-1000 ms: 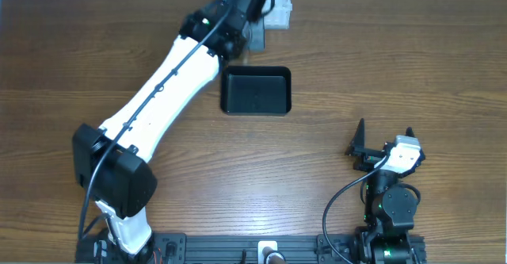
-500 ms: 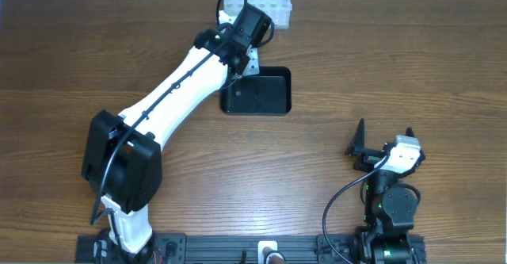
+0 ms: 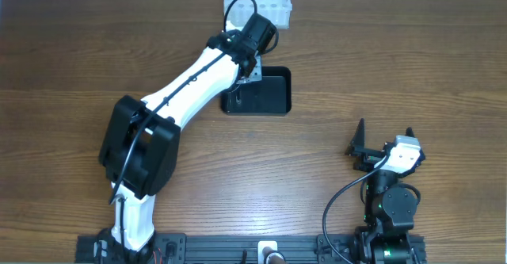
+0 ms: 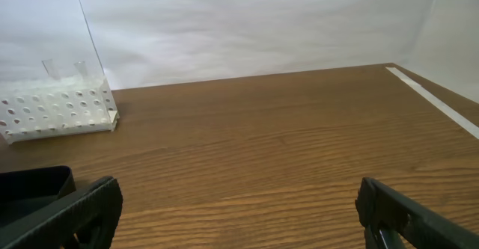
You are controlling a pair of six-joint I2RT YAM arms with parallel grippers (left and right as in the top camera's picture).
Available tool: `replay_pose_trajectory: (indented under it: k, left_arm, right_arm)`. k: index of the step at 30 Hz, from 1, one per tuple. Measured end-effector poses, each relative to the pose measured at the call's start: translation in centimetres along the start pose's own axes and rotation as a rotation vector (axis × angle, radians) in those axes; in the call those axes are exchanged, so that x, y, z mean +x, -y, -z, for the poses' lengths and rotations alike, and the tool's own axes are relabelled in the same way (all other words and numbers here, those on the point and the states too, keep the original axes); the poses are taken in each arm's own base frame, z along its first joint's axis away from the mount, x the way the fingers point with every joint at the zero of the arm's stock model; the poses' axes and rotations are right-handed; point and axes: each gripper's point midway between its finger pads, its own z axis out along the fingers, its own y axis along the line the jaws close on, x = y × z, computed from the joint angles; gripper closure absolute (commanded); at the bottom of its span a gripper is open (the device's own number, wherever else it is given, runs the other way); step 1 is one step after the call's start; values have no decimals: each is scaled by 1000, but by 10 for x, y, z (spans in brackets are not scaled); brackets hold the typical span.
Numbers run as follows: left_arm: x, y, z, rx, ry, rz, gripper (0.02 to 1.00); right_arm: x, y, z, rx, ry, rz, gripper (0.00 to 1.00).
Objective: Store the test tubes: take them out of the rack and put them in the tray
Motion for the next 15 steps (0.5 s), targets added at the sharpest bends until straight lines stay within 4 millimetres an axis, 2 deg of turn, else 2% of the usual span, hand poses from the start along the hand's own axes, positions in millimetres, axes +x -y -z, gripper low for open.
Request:
replay_pose_trajectory:
  k: [11, 15]
  left_arm:
    - [-1, 2, -4, 2, 7, 2, 855]
    - [-2, 2, -4, 3, 9, 2, 792]
  right_arm:
    - [0, 0, 0, 0, 0, 0, 9]
    - [0, 0, 0, 0, 0, 0, 7]
